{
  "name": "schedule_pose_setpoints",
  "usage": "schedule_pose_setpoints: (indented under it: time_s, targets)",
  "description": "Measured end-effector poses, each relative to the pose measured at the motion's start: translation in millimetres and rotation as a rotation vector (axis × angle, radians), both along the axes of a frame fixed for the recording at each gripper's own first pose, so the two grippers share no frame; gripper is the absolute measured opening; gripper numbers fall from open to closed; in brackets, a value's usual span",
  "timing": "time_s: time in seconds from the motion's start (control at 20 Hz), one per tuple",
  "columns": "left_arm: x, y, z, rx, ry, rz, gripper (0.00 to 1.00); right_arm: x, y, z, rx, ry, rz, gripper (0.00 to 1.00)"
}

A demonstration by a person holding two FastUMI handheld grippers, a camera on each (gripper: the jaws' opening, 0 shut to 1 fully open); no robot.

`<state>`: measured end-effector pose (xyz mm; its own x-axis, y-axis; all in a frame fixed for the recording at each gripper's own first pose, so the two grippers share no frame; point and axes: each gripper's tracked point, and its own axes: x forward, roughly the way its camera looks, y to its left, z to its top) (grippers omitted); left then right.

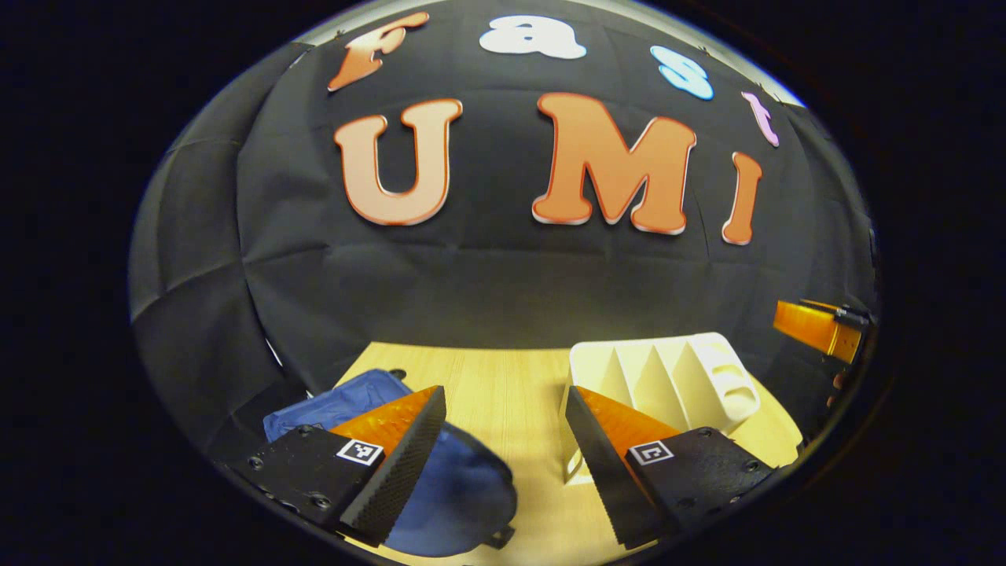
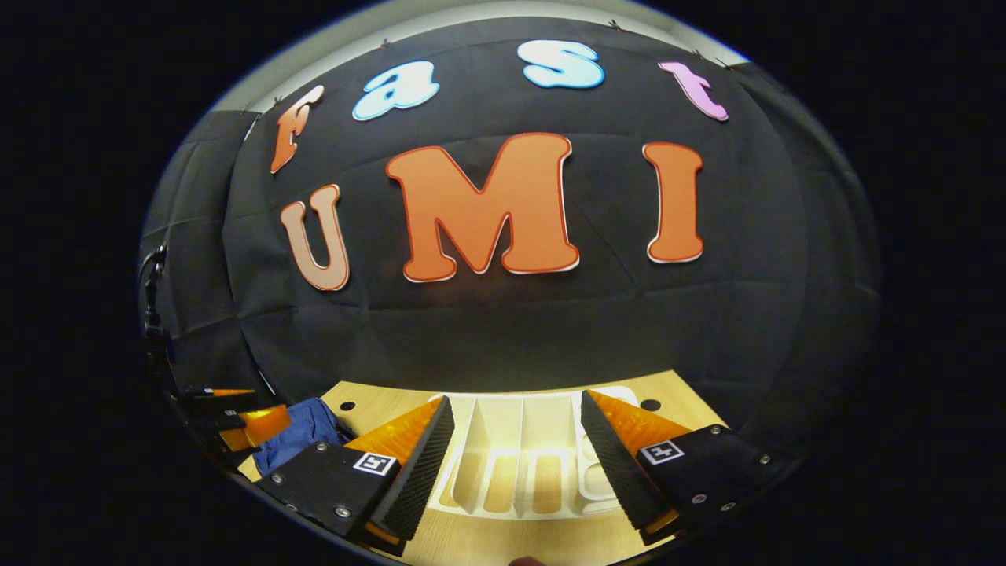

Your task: Open the schoolbag, grab two books from the bookshelf and put them into the schoolbag.

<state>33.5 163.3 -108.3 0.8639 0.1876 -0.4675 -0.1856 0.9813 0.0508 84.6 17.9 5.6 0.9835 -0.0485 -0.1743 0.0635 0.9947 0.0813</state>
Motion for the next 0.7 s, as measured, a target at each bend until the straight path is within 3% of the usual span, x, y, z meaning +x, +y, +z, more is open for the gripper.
schedule_pose_setpoints:
  time_s: [0.2,0.45,0.6,0.7]
  targets:
    - [0,-29,30,0.006,-0.12,0.047,0.97,-7,5,16,-0.042,-0.058,0.014,0.96]
    - [9,-34,68,0.054,-0.288,0.034,0.96,-10,3,25,-0.031,-0.115,-0.044,0.97]
    - [11,-57,72,0.057,-0.296,-0.063,0.94,-14,-1,33,-0.045,-0.172,-0.105,0.96]
    - [12,-59,76,0.068,-0.309,-0.081,0.96,-18,-4,35,-0.057,-0.196,-0.14,0.96]
